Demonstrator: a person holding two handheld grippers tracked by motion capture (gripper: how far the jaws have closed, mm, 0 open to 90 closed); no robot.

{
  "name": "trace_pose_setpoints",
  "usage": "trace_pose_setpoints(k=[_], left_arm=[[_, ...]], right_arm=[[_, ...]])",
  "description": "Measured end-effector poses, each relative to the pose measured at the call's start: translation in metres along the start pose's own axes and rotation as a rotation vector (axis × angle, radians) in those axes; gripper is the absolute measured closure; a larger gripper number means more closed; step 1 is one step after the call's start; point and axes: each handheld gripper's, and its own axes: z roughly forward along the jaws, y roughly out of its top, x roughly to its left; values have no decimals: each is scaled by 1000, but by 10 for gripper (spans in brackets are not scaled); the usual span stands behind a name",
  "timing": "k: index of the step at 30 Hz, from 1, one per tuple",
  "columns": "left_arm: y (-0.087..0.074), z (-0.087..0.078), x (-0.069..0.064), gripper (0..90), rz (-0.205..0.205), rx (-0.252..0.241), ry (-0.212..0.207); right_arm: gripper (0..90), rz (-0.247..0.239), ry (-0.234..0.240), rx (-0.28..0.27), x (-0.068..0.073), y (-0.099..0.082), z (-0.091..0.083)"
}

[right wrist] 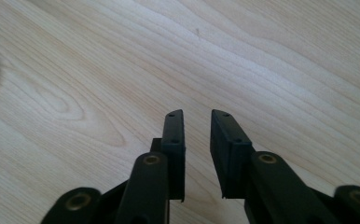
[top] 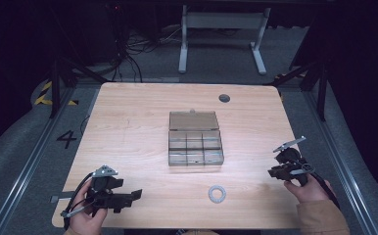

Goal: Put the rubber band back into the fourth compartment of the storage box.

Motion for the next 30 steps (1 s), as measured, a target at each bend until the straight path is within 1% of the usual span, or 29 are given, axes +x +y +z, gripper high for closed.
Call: trace_pose_setpoints(k=[1,2,3,4,5,6,7,8,9,10,12,15,17,18,19,20,21,22,23,25,27,28,30], left_arm=[[0,0,0,164,1,0,0],[0,-1,0,164,3,-2,0],[0,-1,0,164,6,-4,0],[0,-1,0,164,6,-4,0],[-1,-1,-1,164,4,-4,-7],[-1,-1,-1,163,2,-6,-12],[-1,-1,-2,164,4,-6,-9],[0,-1,-2,163,6,-2,-7],[0,-1,-2,164,6,-4,-4],[0,-1,-2,163,7,-3,-3],[0,-1,-2,164,5,-4,-4],[0,-1,-2,163,10,-7,-6],[1,-1,-2,164,9,-8,-5],[1,-1,-2,163,10,-8,-6],[1,0,-2,163,11,-6,-6],[1,0,-2,163,11,-6,-6],[1,0,-2,163,12,-4,-3],[1,0,-2,164,11,-5,-4],[1,0,-2,164,10,-7,-5],[1,0,-2,163,10,-6,-4],[1,-1,-3,163,14,-8,-3],[1,-1,-3,163,15,-7,-5],[1,-2,-4,163,14,-13,-7]], right_arm=[[728,1,0,-3,1,1,-1],[711,-5,-1,-14,1,1,-2],[680,0,1,-26,1,1,-3],[680,0,1,-26,1,1,-3],[652,-1,0,-31,1,1,-3],[589,3,-11,-43,2,2,-4],[580,10,-15,-63,2,2,-6],[566,15,-6,-82,3,2,-7],[555,14,-8,-98,4,3,-10],[553,16,-13,-111,5,4,-11],[517,25,-3,-129,7,5,-15],[508,26,-27,-158,15,9,-19],[511,31,-23,-161,16,10,-20],[527,39,5,-153,18,12,-20],[542,37,27,-146,20,14,-20],[542,37,27,-146,20,14,-20],[547,30,29,-149,23,16,-21],[552,-2,30,-157,28,19,-21],[550,-22,31,-153,32,21,-21],[550,-45,34,-140,38,26,-20],[553,-52,49,-125,44,29,-19],[553,-56,60,-109,47,32,-18],[552,-55,66,-93,49,35,-17]])
